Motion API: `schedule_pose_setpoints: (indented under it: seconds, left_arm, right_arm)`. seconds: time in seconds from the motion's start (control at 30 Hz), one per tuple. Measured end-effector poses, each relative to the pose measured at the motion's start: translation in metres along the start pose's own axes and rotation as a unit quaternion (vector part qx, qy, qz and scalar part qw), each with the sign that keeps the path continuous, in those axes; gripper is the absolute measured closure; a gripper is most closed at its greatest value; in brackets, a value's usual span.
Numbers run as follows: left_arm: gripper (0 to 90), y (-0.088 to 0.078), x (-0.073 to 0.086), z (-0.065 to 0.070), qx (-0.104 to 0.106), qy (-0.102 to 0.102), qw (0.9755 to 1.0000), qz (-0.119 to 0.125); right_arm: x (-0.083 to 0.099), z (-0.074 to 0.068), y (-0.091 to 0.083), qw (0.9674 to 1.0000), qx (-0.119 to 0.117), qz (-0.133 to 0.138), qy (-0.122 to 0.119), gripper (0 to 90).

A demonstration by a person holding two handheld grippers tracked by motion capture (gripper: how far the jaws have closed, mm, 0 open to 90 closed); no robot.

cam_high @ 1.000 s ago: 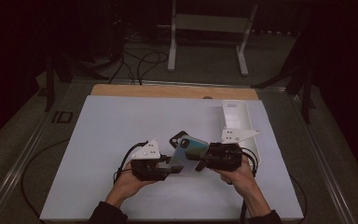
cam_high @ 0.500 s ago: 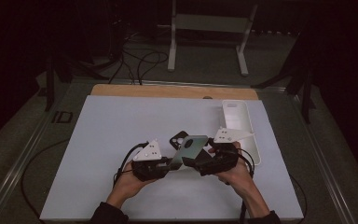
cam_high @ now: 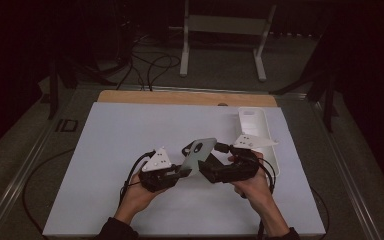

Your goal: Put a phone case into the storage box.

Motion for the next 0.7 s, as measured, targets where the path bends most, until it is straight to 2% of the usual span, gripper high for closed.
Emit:
schedule_pose_setpoints:
  seconds: [0.17,0.27,0.43,0.5,0.7]
  left_arm:
    - [80.9,0.002,0.0,0.001,-0.006,0.0,1.0,-0.004]
    - [81.0,0.005,0.001,0.003,-0.013,0.003,0.9999,-0.01]
    - [81.1,0.009,0.001,0.006,-0.025,0.006,0.9996,-0.014]
    - [81.2,0.012,0.001,0.009,-0.029,0.012,0.9993,-0.02]
    - [81.2,0.015,0.0,0.012,-0.024,0.016,0.9993,-0.023]
  right_arm:
    - [-0.002,-0.003,0.002,0.9998,0.008,0.007,0.015,12.8]
    - [-0.004,-0.005,0.005,0.9991,0.011,0.016,0.036,13.6]
    - [-0.006,-0.007,0.01,0.9982,0.019,0.027,0.05,13.7]
    - [-0.007,-0.008,0.013,0.9974,0.029,0.035,0.055,14.0]
    - [-0.007,-0.008,0.018,0.9962,0.04,0.043,0.064,14.8]
Point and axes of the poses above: each handheld gripper's, and its own axes: y roughly forward along the jaws, x roughly out of its underside, z roughly to its right, the point moved 2 cm from there along y, roughly forward along the jaws, and after that the axes turned 13 degrees about y, right-handed, at the moved point
